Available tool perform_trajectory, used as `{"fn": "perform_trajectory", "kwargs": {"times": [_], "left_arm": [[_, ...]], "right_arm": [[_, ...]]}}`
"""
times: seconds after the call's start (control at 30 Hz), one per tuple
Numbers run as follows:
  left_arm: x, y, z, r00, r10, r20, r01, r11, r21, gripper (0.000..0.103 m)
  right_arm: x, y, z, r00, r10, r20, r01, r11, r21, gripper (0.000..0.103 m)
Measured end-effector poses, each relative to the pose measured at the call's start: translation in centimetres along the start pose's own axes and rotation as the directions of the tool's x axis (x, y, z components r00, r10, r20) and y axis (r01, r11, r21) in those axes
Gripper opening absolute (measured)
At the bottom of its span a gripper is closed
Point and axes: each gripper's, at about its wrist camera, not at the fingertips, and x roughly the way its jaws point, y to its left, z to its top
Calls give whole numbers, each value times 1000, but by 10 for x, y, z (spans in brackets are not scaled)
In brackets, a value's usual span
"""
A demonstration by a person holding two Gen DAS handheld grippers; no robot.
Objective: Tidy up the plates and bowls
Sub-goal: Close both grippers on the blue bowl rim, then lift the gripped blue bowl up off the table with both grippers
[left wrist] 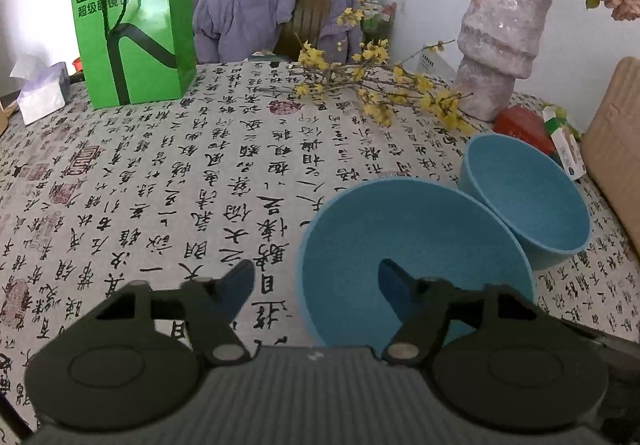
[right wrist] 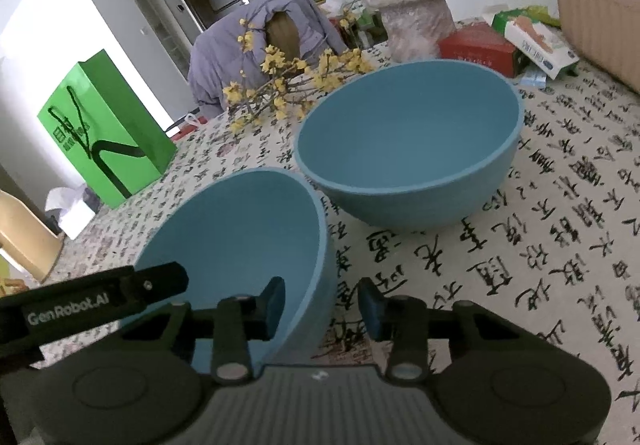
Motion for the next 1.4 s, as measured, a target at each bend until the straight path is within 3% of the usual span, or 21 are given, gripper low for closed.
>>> {"fn": "perform_trajectory", "kwargs": {"times": [0.23, 0.37, 0.57, 1.4], "left_arm": [[2, -1, -1, 1000, -9, -7, 9, 1000, 4, 47], [3, -2, -2, 1000, -15, -6, 15, 1000, 11, 30], [3, -1, -3, 1000, 11, 11, -11, 1000, 25, 12], [-1, -7, -9, 997, 55, 49, -59, 995, 80, 11]], "right_arm": [[3, -1, -1, 1000, 21, -14, -21, 1000, 9, 28], [4, -1, -2, 999, 27, -20, -27, 1000, 10, 21], [3, -2, -3, 1000, 18, -18, -18, 1000, 10, 20], [2, -2, -5, 1000, 9, -15, -9, 1000, 8, 15]]}}
